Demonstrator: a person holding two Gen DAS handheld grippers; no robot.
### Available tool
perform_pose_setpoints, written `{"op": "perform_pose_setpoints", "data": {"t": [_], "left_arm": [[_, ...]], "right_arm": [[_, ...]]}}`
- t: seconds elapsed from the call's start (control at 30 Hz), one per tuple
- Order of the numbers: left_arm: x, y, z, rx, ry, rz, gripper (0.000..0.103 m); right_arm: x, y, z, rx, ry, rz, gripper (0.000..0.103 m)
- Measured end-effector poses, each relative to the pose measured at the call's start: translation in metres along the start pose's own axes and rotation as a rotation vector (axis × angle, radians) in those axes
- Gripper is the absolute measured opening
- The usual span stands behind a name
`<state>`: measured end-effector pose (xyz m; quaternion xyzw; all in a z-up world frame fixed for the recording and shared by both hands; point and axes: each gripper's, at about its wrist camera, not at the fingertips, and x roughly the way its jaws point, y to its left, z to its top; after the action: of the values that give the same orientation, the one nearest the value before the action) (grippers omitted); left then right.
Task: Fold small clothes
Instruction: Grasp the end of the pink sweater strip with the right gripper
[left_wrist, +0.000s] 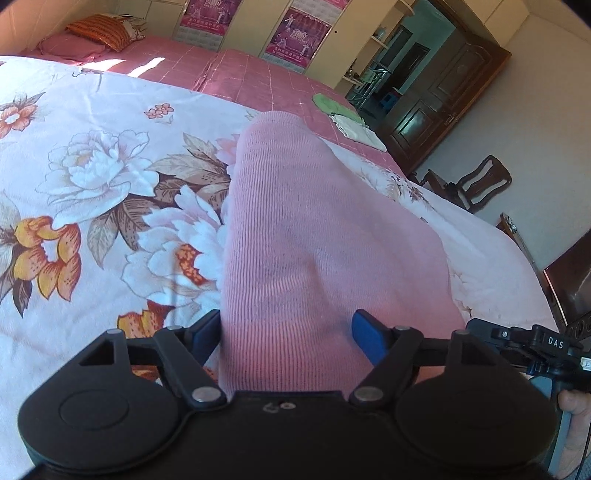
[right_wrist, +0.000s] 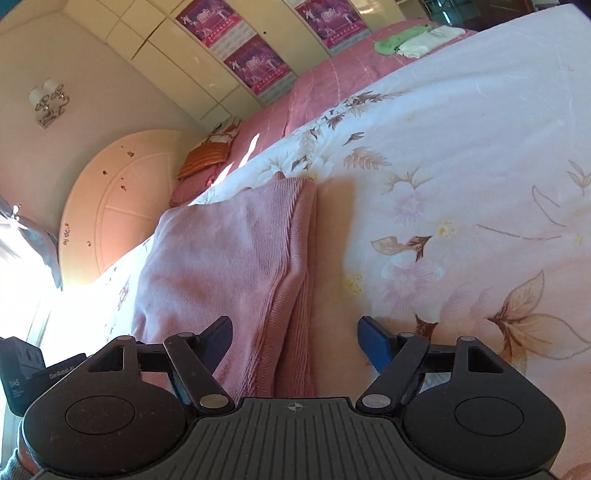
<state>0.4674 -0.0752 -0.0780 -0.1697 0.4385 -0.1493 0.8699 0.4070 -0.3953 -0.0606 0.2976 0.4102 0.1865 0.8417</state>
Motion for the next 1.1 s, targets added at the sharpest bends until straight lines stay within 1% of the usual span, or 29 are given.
{"op": "perform_pose_setpoints", "data": {"t": [0.13,0.2,0.4,0.47,0.5,0.53,0.6,0.67,0.77,0.8,0.83,0.87,0.93,1.03,1.1], "left_arm": [[0.004,-0.002,0.0,-0.009,-0.001,0.01,0.08],[0.005,-0.003,0.0,0.0,-0.005,0.016,0.08],[0.004,-0.007,0.0,0.002,-0.01,0.03,0.08],[0.001,-0.007,0.001,0.013,-0.021,0.021,0.073],[-0.003,-0.007,0.002,0.021,-0.031,0.024,0.061],[-0.007,-0.005,0.004,0.016,-0.033,0.026,0.055],[-0.011,-0.001,0.005,-0.009,-0.038,0.009,0.055],[-0.013,0.002,0.005,-0.008,-0.045,0.018,0.057],[-0.013,0.006,0.005,-0.015,-0.041,-0.008,0.056],[-0.012,0.006,0.006,-0.01,-0.031,-0.018,0.061],[-0.008,0.007,0.006,-0.013,-0.005,-0.036,0.07],[-0.002,0.01,0.007,-0.025,0.026,-0.062,0.072],[0.006,0.016,0.005,-0.067,0.06,-0.115,0.074],[0.013,0.025,0.006,-0.107,0.065,-0.165,0.074],[0.015,0.027,0.008,-0.121,0.072,-0.176,0.072]], "right_arm": [[-0.007,-0.002,0.0,0.0,0.01,0.018,0.075],[-0.008,-0.004,-0.005,0.001,0.012,0.026,0.075],[-0.008,-0.008,-0.005,-0.007,0.014,0.035,0.075],[-0.007,-0.009,-0.005,-0.002,0.013,0.04,0.075],[-0.007,-0.009,-0.005,0.002,0.014,0.042,0.075],[-0.008,-0.01,-0.005,0.007,0.016,0.044,0.075],[-0.01,-0.011,-0.004,0.019,0.018,0.051,0.075],[-0.012,-0.013,-0.004,0.032,0.019,0.061,0.075],[-0.014,-0.018,-0.004,0.055,0.019,0.079,0.075],[-0.013,-0.018,-0.003,0.057,0.023,0.08,0.075],[-0.012,-0.017,-0.002,0.055,0.027,0.079,0.075],[-0.011,-0.015,-0.001,0.047,0.034,0.074,0.075],[-0.007,-0.008,0.001,0.008,0.051,0.058,0.075],[0.002,0.002,0.001,-0.05,0.084,0.058,0.075],[0.007,0.009,0.001,-0.093,0.097,0.051,0.075]]}}
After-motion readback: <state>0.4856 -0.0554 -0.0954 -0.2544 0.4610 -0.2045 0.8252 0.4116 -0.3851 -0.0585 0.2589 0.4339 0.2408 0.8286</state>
